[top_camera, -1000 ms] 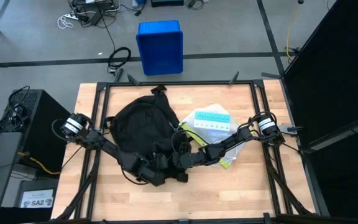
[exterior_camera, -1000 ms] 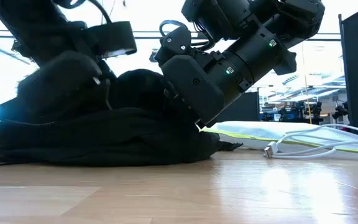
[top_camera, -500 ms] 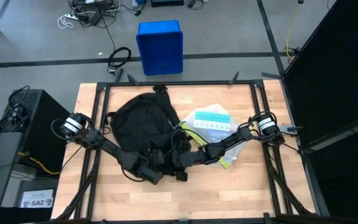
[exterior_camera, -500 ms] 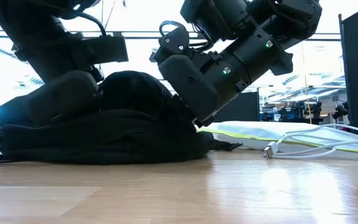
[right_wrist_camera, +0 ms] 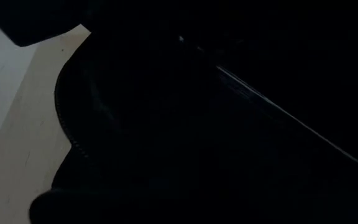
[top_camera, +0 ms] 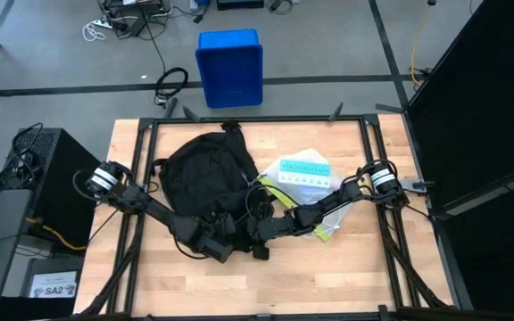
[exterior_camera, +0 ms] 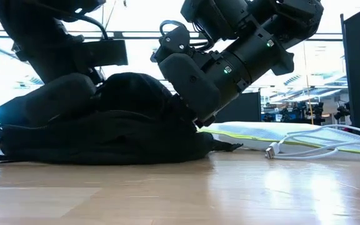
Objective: Unpack backpack
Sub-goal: Remove the cellphone from the backpack
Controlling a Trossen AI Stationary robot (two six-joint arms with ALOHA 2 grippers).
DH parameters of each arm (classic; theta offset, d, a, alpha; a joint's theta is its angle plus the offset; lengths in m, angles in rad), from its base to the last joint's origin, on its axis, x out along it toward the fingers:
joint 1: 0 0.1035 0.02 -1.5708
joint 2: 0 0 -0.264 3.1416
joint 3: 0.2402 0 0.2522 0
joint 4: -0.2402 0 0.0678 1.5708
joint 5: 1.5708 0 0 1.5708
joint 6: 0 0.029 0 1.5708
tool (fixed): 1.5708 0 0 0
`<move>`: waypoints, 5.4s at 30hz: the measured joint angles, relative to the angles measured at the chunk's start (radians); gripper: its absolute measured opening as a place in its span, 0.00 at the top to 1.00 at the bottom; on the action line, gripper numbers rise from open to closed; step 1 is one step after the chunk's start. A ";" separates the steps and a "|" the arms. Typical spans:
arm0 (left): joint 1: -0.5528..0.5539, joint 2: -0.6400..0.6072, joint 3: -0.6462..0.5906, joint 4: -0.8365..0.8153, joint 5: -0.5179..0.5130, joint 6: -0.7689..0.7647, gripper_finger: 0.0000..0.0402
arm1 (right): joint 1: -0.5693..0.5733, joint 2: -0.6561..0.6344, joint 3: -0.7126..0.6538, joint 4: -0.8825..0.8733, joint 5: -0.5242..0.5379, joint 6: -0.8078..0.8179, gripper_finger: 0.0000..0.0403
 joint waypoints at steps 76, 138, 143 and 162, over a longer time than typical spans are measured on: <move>-0.289 -0.743 -0.005 0.035 -0.182 0.476 0.88 | 0.006 0.001 -0.001 -0.026 0.004 0.007 1.00; -0.342 -0.801 -0.672 0.925 -0.353 0.391 0.88 | -0.066 -0.165 -0.005 0.334 -0.001 -0.188 0.41; -0.342 -0.730 -0.672 0.970 -0.343 0.390 0.88 | -0.096 -0.164 -0.005 0.426 -0.104 -0.188 0.37; -0.318 -0.607 -0.671 1.071 -0.315 0.364 0.87 | -0.093 -0.163 -0.002 0.493 -0.187 -0.303 0.85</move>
